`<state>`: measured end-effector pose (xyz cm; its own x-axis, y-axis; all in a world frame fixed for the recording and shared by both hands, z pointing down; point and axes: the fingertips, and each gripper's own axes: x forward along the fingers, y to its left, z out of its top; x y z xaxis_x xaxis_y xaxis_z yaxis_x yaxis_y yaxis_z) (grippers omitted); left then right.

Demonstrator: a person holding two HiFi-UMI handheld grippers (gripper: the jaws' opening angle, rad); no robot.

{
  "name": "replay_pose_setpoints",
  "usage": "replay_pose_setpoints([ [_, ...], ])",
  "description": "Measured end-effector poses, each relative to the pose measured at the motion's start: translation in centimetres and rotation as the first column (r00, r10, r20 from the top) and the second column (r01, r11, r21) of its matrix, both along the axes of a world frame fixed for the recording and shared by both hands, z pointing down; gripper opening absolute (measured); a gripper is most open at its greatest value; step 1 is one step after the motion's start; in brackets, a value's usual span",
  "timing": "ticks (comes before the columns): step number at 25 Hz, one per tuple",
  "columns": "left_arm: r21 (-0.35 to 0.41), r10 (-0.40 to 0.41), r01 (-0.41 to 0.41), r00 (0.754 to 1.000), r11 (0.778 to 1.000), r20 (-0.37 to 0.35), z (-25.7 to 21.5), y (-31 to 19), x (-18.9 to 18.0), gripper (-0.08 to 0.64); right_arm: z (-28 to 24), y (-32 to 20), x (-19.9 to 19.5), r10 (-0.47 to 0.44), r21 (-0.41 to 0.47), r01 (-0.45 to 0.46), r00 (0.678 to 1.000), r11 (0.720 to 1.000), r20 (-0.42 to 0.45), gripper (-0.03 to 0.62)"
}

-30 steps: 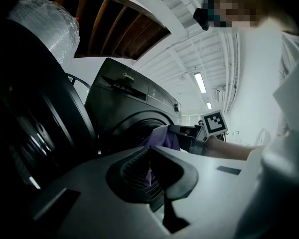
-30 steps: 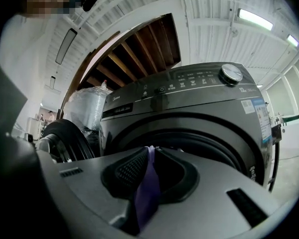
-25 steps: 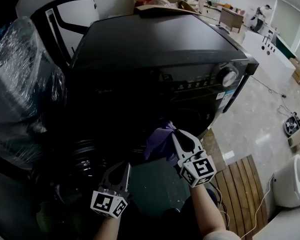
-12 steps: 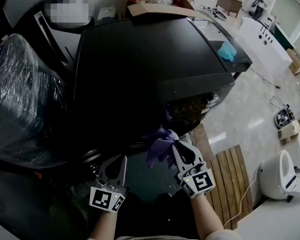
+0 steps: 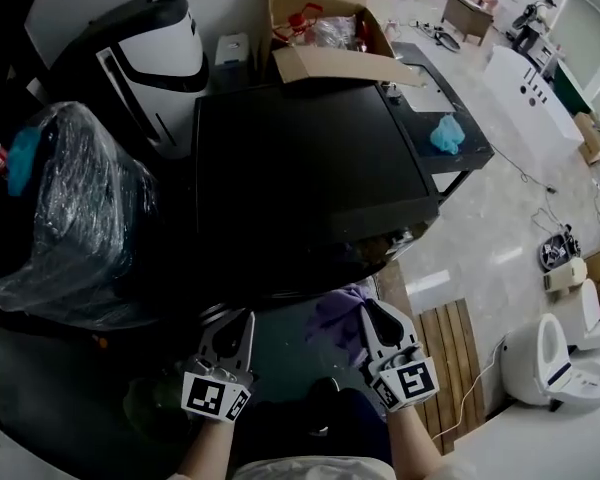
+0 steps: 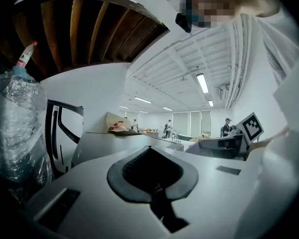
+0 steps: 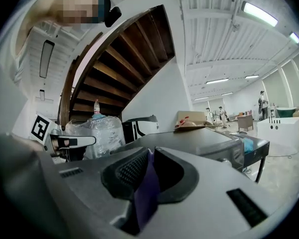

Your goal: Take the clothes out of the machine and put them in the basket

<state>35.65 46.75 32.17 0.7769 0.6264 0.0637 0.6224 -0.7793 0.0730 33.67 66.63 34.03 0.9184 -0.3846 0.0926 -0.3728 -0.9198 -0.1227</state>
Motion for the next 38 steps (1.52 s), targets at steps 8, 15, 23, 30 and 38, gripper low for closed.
replay_pose_setpoints([
  [8,-0.002,-0.033,0.033,0.999,0.999,0.026,-11.9,-0.8,-2.5,0.021,-12.8,-0.6,-2.6,-0.048,-0.013,0.048,0.999,0.999,0.003,0.048],
  [15,-0.017,-0.090,0.090,0.996,0.996,0.012,-19.8,-1.5,-4.6,0.020,-22.2,-1.0,-3.7,-0.076,0.038,0.077,0.997,0.996,-0.032,0.048],
  [23,-0.007,-0.138,0.139,0.990,0.990,0.013,-22.0,-1.2,-6.7,0.021,-24.5,-2.3,-5.6,-0.138,0.058,0.140,0.990,0.988,-0.041,0.048],
  [30,-0.009,-0.197,0.197,0.980,0.980,0.014,-22.3,-1.3,-8.2,0.021,-25.2,-3.0,-6.5,-0.207,0.080,0.211,0.977,0.974,-0.047,0.048],
  [38,-0.025,-0.302,0.302,0.953,0.953,0.001,-22.4,-3.9,-10.4,0.021,-25.9,-6.4,-6.8,-0.345,0.053,0.349,0.936,0.936,-0.072,0.048],
])
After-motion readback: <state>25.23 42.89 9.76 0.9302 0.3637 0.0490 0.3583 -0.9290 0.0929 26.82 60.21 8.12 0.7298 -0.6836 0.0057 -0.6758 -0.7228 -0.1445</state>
